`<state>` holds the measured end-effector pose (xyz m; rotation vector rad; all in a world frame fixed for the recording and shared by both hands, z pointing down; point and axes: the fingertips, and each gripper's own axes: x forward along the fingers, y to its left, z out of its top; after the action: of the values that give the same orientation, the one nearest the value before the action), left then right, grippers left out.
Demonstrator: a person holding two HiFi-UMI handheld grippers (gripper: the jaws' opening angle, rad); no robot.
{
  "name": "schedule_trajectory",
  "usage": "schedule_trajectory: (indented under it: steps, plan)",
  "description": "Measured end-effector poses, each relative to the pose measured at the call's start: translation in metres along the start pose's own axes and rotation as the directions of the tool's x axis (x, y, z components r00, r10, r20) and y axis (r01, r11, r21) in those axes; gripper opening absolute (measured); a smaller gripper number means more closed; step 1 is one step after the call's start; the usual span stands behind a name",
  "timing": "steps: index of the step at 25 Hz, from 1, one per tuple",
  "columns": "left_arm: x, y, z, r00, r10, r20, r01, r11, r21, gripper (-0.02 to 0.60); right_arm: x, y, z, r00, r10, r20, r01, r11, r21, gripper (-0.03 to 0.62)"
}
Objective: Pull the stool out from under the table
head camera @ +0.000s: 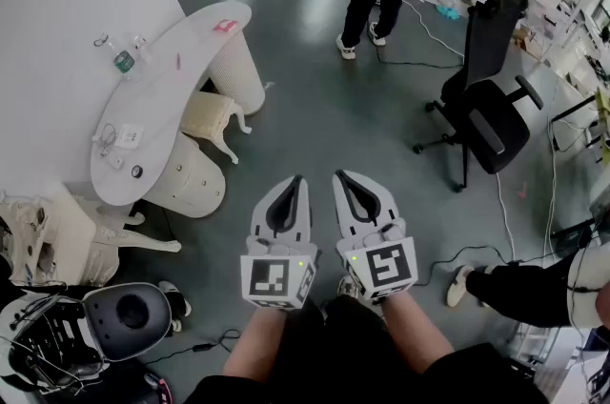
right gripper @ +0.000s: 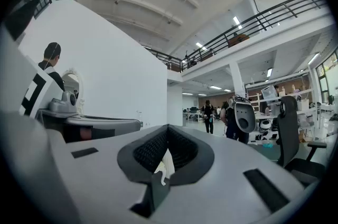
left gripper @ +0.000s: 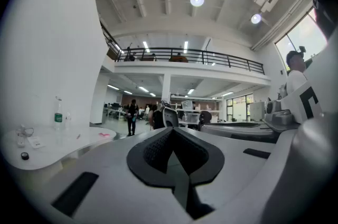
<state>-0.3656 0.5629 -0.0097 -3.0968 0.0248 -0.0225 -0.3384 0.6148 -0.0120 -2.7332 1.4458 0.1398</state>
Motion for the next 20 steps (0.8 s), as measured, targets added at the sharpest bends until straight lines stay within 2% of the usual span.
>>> schedule_trajectory:
  steps: [6, 20]
  plan:
    - [0.001, -0.001, -0.001, 1.0, 0.0, -0.001, 0.0, 1.0, 0.005, 0.005, 0.0, -0.003, 0.0, 1.0, -0.009, -0.001, 0.009, 1.0, -0.007, 0.005]
    - [0.012, -0.026, -0.011, 0.998, 0.066, -0.021, -0.065, 0.998, 0.016, 0.005, -0.015, -0.027, -0.011, 0.999, 0.047, -0.015, -0.047, 0.999, -0.016, 0.005]
